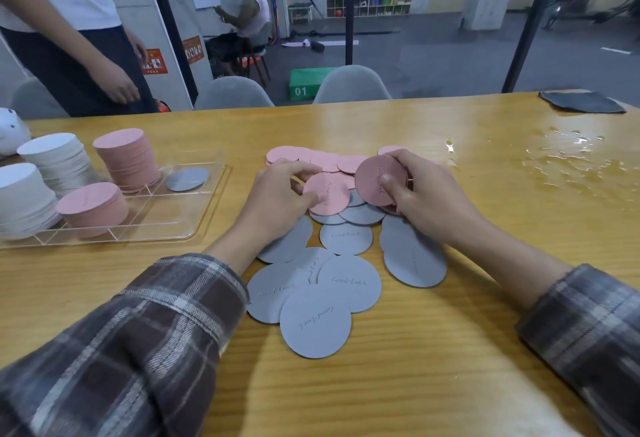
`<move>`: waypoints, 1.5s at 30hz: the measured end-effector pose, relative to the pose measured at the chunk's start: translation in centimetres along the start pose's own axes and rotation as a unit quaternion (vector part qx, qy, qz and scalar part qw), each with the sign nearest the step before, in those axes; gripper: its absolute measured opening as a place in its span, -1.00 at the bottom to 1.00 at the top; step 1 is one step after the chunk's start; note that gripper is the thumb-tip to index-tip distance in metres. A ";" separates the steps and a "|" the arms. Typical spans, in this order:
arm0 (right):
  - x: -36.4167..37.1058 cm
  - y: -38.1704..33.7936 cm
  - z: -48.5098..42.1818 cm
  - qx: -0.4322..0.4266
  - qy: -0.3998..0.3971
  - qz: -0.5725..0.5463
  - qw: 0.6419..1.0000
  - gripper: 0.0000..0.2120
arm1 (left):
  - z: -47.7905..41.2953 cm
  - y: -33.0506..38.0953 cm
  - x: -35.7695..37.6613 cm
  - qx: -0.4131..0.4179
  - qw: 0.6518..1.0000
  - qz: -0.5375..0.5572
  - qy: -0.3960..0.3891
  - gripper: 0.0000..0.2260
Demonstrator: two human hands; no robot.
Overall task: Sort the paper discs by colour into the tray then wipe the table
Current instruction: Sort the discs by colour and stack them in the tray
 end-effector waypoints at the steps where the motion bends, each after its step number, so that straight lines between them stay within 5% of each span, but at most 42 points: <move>1: 0.1 0.1 0.0 0.005 -0.001 0.001 1.000 -0.80 | 0.0 0.0 -0.1 -0.014 1.000 0.022 0.011 -0.80; 6: 0.2 0.1 0.1 0.010 -0.017 0.002 1.000 -0.88 | 0.1 0.7 -0.4 -0.111 0.974 0.198 -0.014 -0.94; 11: 0.5 -0.8 0.5 0.059 -0.067 -0.080 0.993 -0.77 | 0.8 2.0 0.8 -0.115 0.965 0.237 -0.010 -0.92; 16: 0.3 -1.1 0.5 0.029 -0.077 -0.074 0.994 -0.83 | 0.7 2.5 1.8 -0.098 0.971 0.218 0.013 -0.91; 19: 0.0 -0.6 0.1 0.008 -0.050 -0.033 0.998 -0.86 | 0.3 1.8 2.1 -0.016 0.992 0.128 0.009 -0.90; 23: -0.4 0.5 -0.7 0.013 -0.022 0.030 0.999 -0.73 | -0.3 0.3 2.2 0.079 0.993 -0.030 -0.080 -0.71; 27: -0.3 1.0 -0.6 0.018 -0.023 0.030 0.999 -0.71 | -0.2 0.0 2.2 0.120 0.986 -0.065 -0.098 -0.75; 35: -0.3 0.3 -0.1 0.008 -0.017 0.012 1.000 -0.70 | 0.2 -0.1 0.3 0.145 0.985 -0.045 -0.078 -0.79; 45: -0.5 0.2 0.0 0.015 -0.012 -0.016 1.000 -0.75 | 0.6 0.2 0.2 0.064 0.992 -0.027 -0.106 -0.72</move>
Point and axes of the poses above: each hand's wrist, its own z-axis away from the middle knuckle, its own x-axis out of the palm, y = z × x, the point moved 1 cm from there along -z, towards the middle knuckle, and after that the axes turned 15 degrees about y, right-handed, at the moved point
